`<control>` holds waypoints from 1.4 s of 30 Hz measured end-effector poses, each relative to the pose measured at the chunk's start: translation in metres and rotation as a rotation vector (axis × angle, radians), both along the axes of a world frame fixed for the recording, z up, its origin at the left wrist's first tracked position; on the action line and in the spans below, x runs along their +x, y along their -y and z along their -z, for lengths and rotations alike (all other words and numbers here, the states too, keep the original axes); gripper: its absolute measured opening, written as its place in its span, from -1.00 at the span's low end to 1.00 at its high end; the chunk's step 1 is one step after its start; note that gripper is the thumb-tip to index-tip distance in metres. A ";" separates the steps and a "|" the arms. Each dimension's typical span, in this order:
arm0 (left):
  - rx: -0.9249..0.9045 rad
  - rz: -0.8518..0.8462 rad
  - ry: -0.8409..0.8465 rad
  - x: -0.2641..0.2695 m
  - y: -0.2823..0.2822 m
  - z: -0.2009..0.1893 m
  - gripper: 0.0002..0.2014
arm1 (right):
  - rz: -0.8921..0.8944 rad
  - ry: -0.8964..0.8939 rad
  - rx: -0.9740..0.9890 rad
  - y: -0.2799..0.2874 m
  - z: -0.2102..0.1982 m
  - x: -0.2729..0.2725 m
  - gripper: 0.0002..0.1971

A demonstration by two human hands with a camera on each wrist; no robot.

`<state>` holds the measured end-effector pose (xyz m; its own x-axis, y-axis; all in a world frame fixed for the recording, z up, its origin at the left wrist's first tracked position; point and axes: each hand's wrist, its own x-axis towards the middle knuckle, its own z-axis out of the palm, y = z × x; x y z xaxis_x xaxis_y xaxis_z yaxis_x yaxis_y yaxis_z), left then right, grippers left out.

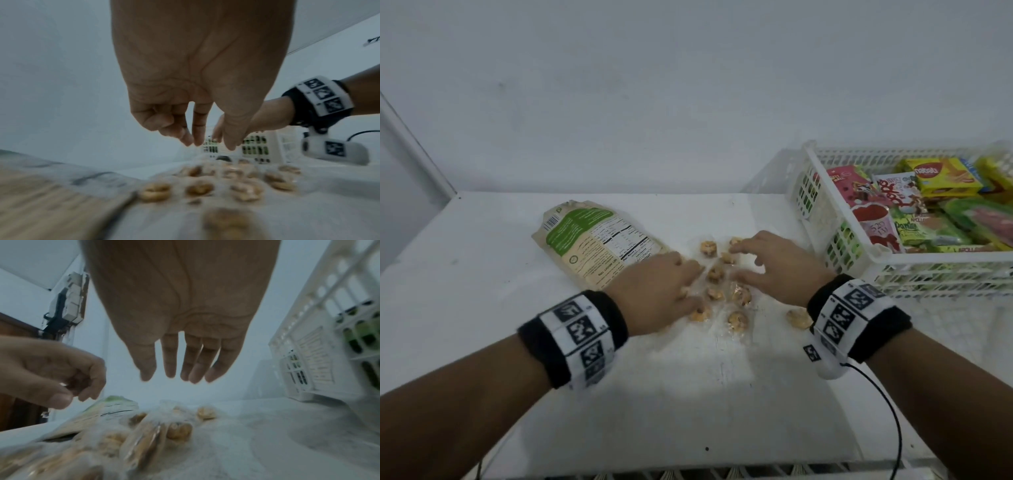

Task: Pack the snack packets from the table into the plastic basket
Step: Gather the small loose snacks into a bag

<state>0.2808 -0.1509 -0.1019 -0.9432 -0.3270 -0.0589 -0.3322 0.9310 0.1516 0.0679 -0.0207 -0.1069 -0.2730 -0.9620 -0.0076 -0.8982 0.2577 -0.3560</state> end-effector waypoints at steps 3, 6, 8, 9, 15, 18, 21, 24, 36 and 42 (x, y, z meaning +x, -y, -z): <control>-0.094 -0.165 0.022 0.020 0.031 -0.003 -0.60 | 0.037 0.009 -0.323 -0.005 -0.004 -0.004 -0.78; -0.141 -0.284 0.195 0.031 0.056 0.003 -0.47 | 0.037 -0.005 -0.500 -0.003 -0.010 0.004 -0.89; -0.095 -0.312 0.228 0.034 0.061 0.008 -0.46 | 0.046 -0.038 -0.333 -0.005 -0.018 0.008 -0.88; -0.090 -0.311 0.233 0.034 0.062 0.011 -0.47 | 0.063 -0.063 -0.158 -0.007 -0.021 0.008 -0.82; -0.072 -0.292 0.215 0.034 0.072 0.020 -0.62 | 0.096 -0.145 0.673 -0.031 -0.018 0.001 -0.35; -0.080 -0.286 0.209 0.033 0.077 0.021 -0.64 | 0.072 -0.149 0.670 -0.035 -0.011 -0.004 -0.40; -0.099 -0.266 0.214 0.032 0.078 0.023 -0.66 | 0.070 -0.111 0.567 -0.032 -0.003 -0.007 -0.53; -0.099 -0.255 0.208 0.032 0.079 0.022 -0.69 | 0.085 -0.056 0.409 -0.020 0.002 -0.004 -0.62; -0.101 -0.247 0.171 0.031 0.077 0.018 -0.82 | 0.153 0.082 -0.700 0.002 -0.008 0.035 -0.93; 0.061 -0.314 -0.096 0.051 0.079 -0.002 -0.78 | 0.226 0.267 -0.755 0.028 -0.018 0.056 -0.98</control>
<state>0.3320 -0.2301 -0.0997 -0.7989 -0.6015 -0.0029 -0.5832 0.7734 0.2486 0.1241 -0.0489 -0.0890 -0.5408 -0.6567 0.5256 -0.7142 0.0284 -0.6994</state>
